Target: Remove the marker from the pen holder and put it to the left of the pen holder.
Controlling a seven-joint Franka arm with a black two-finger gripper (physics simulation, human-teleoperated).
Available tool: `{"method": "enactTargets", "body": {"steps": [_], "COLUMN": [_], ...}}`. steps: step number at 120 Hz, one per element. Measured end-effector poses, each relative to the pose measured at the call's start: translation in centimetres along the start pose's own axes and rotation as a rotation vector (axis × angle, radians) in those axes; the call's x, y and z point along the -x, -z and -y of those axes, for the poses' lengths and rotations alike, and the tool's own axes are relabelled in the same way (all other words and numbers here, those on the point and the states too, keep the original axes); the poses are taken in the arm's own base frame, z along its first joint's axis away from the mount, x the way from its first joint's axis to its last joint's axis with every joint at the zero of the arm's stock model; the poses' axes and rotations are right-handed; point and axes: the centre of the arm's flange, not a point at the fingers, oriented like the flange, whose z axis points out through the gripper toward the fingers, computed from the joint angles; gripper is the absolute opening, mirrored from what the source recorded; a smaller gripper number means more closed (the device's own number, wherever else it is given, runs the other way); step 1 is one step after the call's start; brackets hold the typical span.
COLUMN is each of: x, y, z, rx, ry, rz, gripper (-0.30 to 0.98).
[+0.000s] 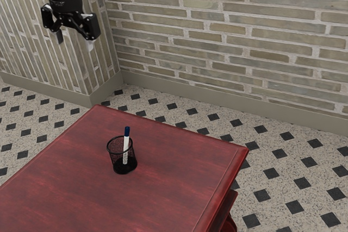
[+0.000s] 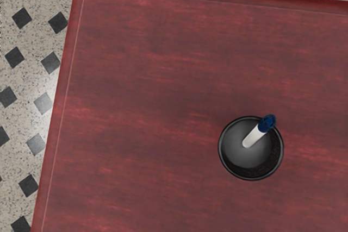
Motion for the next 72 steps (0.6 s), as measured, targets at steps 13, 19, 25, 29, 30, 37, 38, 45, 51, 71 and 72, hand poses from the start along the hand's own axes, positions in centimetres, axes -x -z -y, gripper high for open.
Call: {"method": "enactTargets", "body": {"steps": [13, 19, 25, 29, 30, 37, 38, 45, 51, 71, 72], "x": [0.1, 0.1, -0.1, -0.2, -0.2, -0.2, -0.2, -0.5, -1.2, -1.2, -1.2], "y": [0.1, 0.0, -2.3, -4.8, -5.4, -8.6, -8.9, -12.1, -14.2, -19.9, -20.1], "z": [-0.5, -1.1, -2.7, -3.9, -4.2, -5.8, -6.0, -7.0, -7.7, -9.5, -9.5], "rx": [-0.001, -0.002, -0.012, -0.019, -0.021, -0.026, -0.026, -0.030, -0.029, 0.010, 0.013], "ry": [0.007, 0.004, -0.019, -0.039, -0.044, -0.068, -0.070, -0.082, -0.087, -0.091, -0.091], "rz": [-0.004, -0.003, 0.031, 0.056, 0.061, 0.079, 0.080, 0.102, 0.103, 0.083, 0.082], "gripper": [0.69, 0.69, 0.69, 0.69, 0.69, 0.69, 0.69, 0.69, 0.69, 0.69, 0.69]}}
